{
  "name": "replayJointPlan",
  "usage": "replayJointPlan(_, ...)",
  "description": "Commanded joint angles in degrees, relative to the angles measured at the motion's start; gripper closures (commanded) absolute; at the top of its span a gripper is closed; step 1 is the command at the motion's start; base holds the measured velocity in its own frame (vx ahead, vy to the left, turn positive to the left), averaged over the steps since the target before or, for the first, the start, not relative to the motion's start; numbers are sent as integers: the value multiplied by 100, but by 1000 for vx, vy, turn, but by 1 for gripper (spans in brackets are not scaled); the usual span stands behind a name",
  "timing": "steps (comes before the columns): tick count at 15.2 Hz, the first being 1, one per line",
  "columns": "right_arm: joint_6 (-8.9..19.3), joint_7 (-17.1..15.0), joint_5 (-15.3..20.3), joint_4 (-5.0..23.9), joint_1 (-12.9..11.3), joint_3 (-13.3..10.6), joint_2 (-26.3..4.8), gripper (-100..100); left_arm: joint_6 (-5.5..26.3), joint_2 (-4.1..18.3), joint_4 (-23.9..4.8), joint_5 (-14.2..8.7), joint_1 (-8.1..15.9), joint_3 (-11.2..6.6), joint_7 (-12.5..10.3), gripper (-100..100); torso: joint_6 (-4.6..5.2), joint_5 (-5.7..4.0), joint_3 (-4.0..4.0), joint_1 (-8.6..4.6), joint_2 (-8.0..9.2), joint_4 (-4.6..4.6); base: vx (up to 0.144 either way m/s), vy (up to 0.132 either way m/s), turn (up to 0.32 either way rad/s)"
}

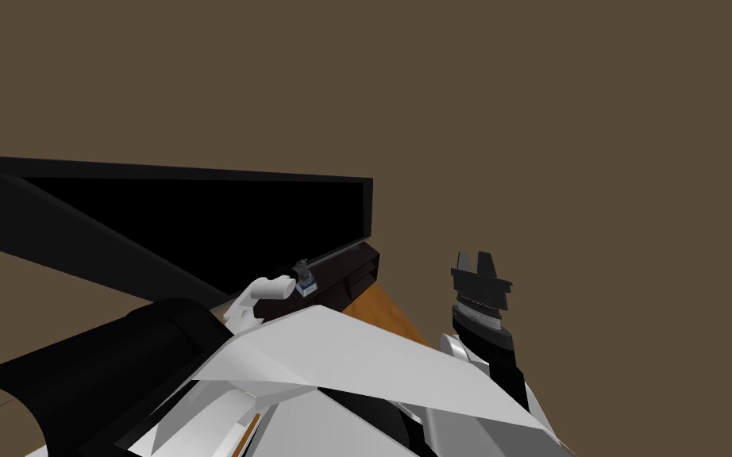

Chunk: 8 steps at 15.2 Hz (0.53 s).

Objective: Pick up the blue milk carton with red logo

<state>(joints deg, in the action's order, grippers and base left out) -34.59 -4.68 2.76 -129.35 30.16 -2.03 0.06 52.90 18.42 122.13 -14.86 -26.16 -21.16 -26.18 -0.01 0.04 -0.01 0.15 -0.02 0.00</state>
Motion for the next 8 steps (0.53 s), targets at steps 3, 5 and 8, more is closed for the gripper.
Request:
replayJointPlan(3,0,0,0,0,0,0,0,0,528,36,-41,-86,31,-155,-133,-100,2,0,0,4,0,0,-11,36,-142)
replayJointPlan(5,0,0,0,0,0,0,0,0,735,56,-66,-153,51,-284,-245,-100,-2,0,0,0,-1,0,-5,20,-53)
replayJointPlan(8,0,0,0,0,0,0,0,0,958,56,-66,-153,51,-284,-245,-100,0,0,-1,1,-1,0,-8,27,-82)
